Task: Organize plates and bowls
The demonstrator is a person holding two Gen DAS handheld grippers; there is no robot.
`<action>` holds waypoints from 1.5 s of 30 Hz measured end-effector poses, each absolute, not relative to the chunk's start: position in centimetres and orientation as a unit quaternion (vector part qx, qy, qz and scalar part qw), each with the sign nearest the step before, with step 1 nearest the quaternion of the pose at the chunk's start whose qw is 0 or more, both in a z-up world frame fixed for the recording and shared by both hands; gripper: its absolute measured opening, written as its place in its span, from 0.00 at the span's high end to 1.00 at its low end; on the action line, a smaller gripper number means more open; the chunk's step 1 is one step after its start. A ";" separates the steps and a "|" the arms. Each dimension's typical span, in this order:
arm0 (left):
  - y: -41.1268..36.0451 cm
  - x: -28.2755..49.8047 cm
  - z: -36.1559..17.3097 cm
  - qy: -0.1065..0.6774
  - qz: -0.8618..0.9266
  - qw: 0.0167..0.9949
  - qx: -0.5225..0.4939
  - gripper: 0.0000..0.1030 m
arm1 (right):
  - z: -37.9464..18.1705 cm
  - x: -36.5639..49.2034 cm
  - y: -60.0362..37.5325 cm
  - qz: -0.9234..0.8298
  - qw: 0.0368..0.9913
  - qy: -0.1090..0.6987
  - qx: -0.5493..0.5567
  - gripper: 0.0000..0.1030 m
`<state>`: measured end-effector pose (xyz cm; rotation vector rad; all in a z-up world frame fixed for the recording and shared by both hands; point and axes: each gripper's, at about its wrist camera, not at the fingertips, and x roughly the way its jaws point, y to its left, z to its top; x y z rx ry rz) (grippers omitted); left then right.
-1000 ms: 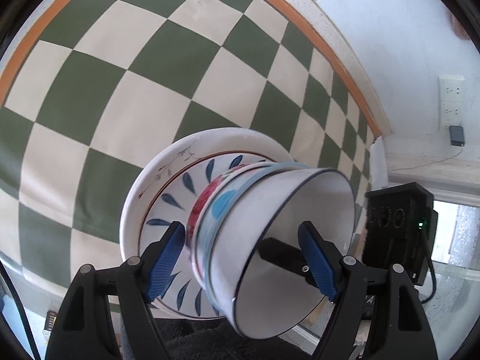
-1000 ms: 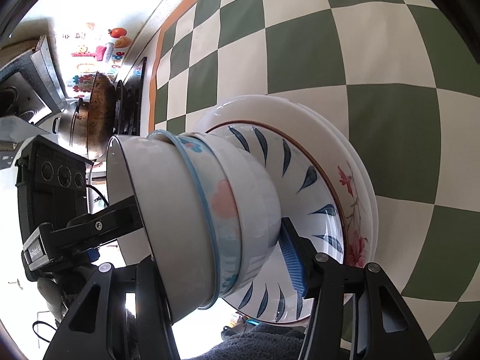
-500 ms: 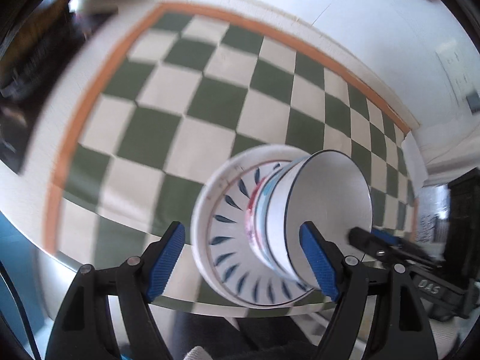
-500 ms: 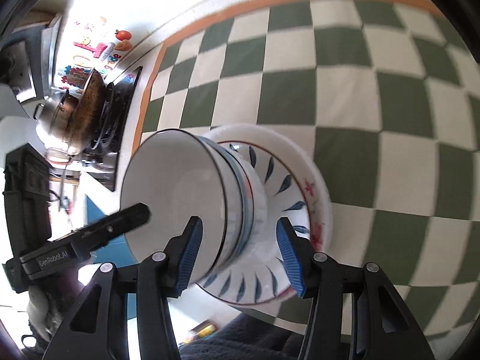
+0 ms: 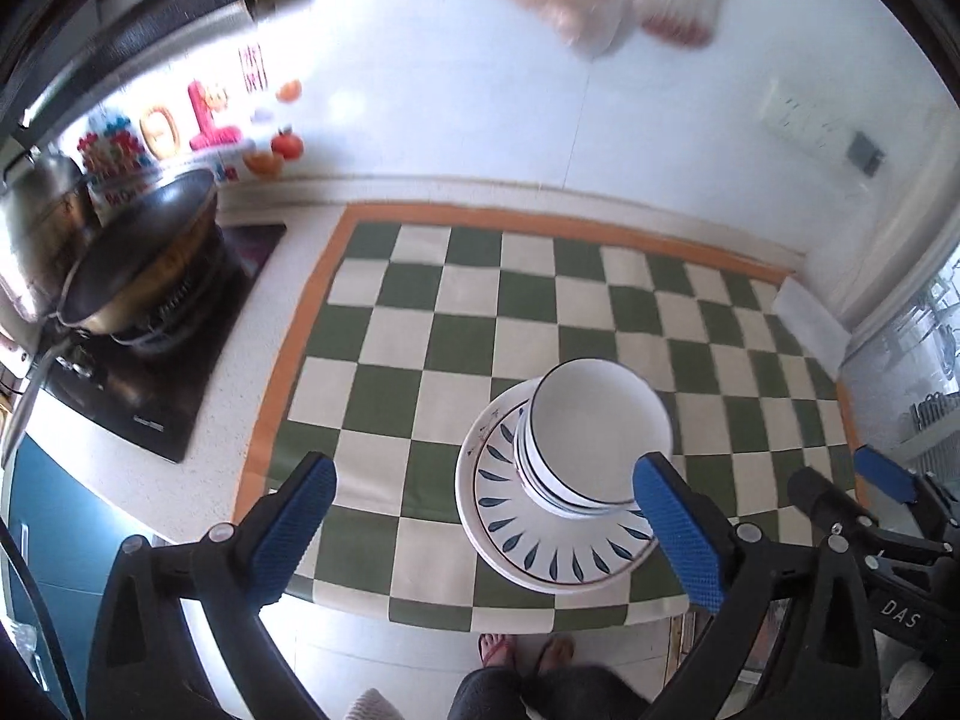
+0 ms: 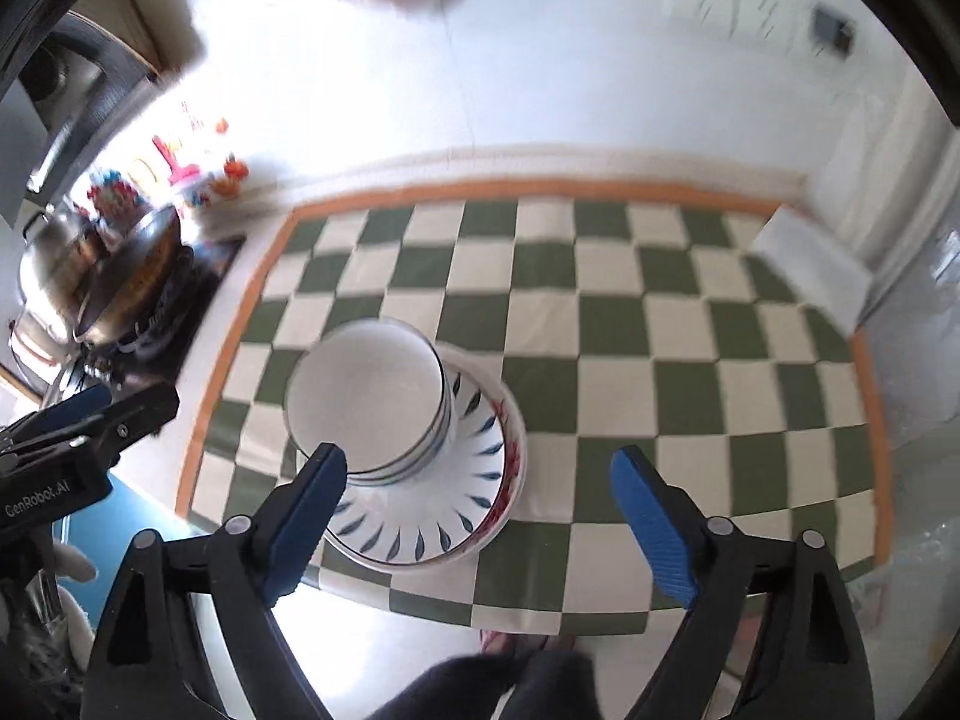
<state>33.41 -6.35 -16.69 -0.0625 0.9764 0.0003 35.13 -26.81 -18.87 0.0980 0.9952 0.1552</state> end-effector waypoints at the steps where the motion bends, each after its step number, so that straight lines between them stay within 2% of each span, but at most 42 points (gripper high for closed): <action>1: -6.5 32.6 -16.1 0.462 -0.001 0.886 -0.026 0.01 | -17.7 34.1 -26.8 0.067 0.885 0.460 0.042 0.07; 11: -6.7 24.2 -10.2 0.391 0.013 0.920 -0.021 0.01 | -9.5 24.7 -26.5 0.045 0.932 0.358 0.024 0.04; 26: -7.5 4.8 -3.4 0.304 0.033 0.952 -0.003 0.01 | -2.0 2.2 -28.7 0.024 0.962 0.270 0.028 0.04; 35: -8.3 -2.2 -2.6 0.282 0.027 0.959 0.016 0.01 | 0.2 -8.0 -27.9 0.000 0.969 0.248 0.019 0.04; 45: -8.7 -5.0 -1.7 0.260 0.029 0.965 0.008 0.01 | 0.4 -10.6 -28.0 0.004 0.968 0.250 0.020 0.04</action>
